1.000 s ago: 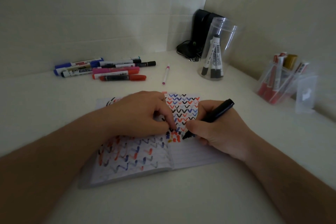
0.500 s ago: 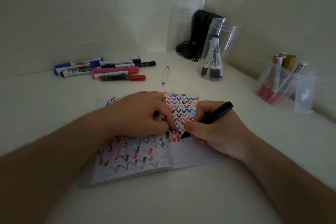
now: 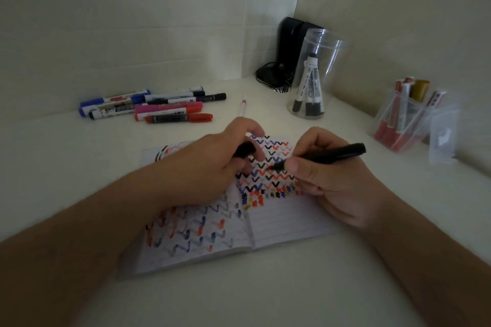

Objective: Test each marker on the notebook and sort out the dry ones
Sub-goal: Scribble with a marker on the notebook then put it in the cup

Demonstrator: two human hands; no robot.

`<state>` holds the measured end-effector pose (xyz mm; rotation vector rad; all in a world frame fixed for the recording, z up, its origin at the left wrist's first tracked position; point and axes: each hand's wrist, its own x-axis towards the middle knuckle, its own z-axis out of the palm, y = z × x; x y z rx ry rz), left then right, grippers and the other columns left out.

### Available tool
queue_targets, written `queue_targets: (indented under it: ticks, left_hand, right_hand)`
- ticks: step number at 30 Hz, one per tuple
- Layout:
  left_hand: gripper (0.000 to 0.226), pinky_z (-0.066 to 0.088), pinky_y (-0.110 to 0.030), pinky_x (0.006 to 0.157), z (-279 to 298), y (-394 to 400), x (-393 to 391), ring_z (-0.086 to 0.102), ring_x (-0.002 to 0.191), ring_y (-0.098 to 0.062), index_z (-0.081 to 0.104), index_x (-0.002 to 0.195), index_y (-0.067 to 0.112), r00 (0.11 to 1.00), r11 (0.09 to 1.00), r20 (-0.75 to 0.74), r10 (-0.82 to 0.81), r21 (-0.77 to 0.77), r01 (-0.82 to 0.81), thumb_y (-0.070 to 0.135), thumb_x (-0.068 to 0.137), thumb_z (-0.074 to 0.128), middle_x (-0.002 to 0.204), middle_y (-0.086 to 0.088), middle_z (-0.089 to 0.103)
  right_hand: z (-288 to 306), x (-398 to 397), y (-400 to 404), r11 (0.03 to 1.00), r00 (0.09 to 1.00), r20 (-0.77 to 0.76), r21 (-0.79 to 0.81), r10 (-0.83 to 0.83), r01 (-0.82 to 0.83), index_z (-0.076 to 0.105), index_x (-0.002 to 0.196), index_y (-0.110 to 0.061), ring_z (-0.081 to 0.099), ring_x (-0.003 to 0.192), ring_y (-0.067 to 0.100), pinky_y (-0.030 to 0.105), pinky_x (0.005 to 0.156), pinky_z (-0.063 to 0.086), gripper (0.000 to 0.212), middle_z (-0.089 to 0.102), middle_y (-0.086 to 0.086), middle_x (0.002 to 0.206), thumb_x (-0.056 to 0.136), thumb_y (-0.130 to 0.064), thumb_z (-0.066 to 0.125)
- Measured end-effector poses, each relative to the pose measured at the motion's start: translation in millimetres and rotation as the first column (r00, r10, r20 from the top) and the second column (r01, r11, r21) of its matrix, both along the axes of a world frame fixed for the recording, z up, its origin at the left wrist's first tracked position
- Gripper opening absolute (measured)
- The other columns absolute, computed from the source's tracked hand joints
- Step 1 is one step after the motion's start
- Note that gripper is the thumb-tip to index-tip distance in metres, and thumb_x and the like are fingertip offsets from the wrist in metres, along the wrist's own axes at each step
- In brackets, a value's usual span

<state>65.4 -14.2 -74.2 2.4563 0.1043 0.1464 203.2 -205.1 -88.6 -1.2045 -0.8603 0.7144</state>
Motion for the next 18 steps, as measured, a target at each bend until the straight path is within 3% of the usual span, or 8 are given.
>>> queue_targets:
  ticks: [4, 6, 9, 15, 18]
  left_hand:
    - [0.030, 0.046, -0.016, 0.089, 1.2, -0.7, 1.5, 0.061, 0.104, 0.015, 0.041, 0.118, 0.036, 0.999, 1.000, 0.031, -0.022, -0.018, 0.023, 0.020, 0.102, 0.061, 0.106, 0.042, 0.066]
    - [0.025, 0.045, -0.012, 0.085, 1.8, -1.3, 0.4, 0.062, 0.105, 0.015, 0.046, 0.114, 0.037, 0.999, 0.999, 0.040, -0.033, -0.026, 0.034, 0.021, 0.102, 0.061, 0.110, 0.042, 0.066]
    - [0.023, 0.041, -0.004, 0.078, 3.3, -3.0, -1.3, 0.060, 0.103, 0.019, 0.050, 0.114, 0.040, 0.998, 1.000, 0.061, -0.025, -0.009, 0.025, 0.024, 0.102, 0.061, 0.107, 0.046, 0.064]
    - [0.022, 0.046, -0.017, 0.082, 4.8, -6.5, -2.3, 0.062, 0.100, 0.013, 0.053, 0.113, 0.046, 0.997, 0.999, 0.073, -0.022, 0.042, 0.019, 0.028, 0.101, 0.062, 0.107, 0.040, 0.067]
    - [0.022, 0.046, -0.014, 0.076, 8.0, -8.6, -4.5, 0.066, 0.091, 0.009, 0.056, 0.114, 0.048, 0.996, 1.000, 0.095, 0.001, 0.029, -0.003, 0.030, 0.102, 0.060, 0.098, 0.030, 0.072]
  right_hand:
    - [3.0, 8.3, -2.0, 0.998, 0.988, -0.148, 0.043, 0.048, -0.042, 0.064, 0.086, -0.011, 0.043, 0.050, 0.016, 0.030, 0.046, 0.022, 0.031, 0.051, 0.007, 0.061, 0.071, -0.016, 0.090]
    - [3.5, 9.6, -1.7, 0.999, 0.978, -0.207, 0.051, 0.018, -0.007, 0.064, 0.085, -0.010, 0.044, 0.052, 0.018, 0.025, 0.046, 0.027, 0.010, 0.051, 0.010, 0.064, 0.077, -0.011, 0.071]
    - [2.2, 10.8, -1.2, 0.998, 0.955, -0.296, 0.065, 0.002, 0.018, 0.064, 0.086, -0.006, 0.045, 0.052, 0.020, 0.023, 0.047, 0.040, 0.014, 0.052, 0.013, 0.066, 0.079, -0.010, 0.052]
    - [0.4, 5.9, 2.2, 0.997, 0.985, -0.157, -0.030, -0.073, 0.069, 0.068, 0.081, -0.011, 0.054, 0.050, 0.021, 0.025, 0.044, 0.042, 0.008, 0.061, 0.014, 0.065, 0.084, -0.009, 0.061]
    - [5.3, 5.1, -2.0, 0.993, 0.985, -0.132, -0.047, -0.113, 0.108, 0.062, 0.078, -0.015, 0.054, 0.052, 0.022, 0.027, 0.047, 0.041, 0.014, 0.063, 0.012, 0.066, 0.087, -0.020, 0.072]
